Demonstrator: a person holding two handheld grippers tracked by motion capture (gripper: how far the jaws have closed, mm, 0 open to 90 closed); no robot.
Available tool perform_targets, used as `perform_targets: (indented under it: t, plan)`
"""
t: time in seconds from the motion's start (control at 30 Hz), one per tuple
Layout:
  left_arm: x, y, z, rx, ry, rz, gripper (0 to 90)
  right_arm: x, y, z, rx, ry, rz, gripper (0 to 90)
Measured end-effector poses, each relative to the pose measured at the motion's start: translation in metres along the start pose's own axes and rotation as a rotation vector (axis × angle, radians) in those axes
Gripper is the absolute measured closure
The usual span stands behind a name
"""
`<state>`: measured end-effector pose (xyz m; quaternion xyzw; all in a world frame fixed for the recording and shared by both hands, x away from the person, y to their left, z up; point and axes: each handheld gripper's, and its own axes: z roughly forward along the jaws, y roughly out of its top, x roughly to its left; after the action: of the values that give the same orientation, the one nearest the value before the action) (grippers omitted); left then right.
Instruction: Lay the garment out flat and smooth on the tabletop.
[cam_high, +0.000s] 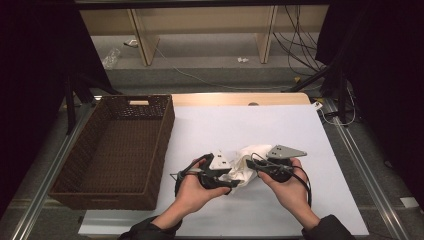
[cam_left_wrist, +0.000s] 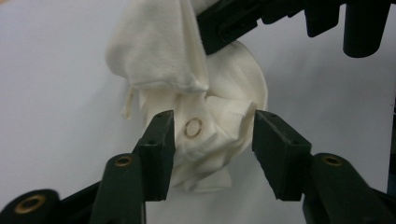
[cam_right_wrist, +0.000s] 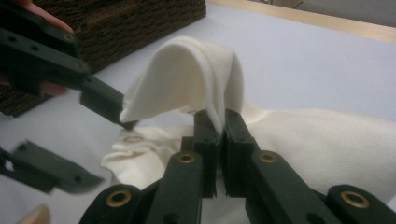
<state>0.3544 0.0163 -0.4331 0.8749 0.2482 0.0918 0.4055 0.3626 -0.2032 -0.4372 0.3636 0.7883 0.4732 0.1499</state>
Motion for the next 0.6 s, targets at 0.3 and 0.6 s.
perform_targets:
  t: [0.3, 0.6]
  plan:
    - [0.006, -0.003, 0.014, 0.047, 0.023, -0.032, 75.5, -0.001, -0.001, -0.001, 0.009, -0.004, 0.009, 86.3]
    - [0.019, 0.007, -0.006, -0.040, 0.059, -0.092, 81.8, -0.012, 0.005, -0.017, -0.026, -0.039, 0.047, 86.4]
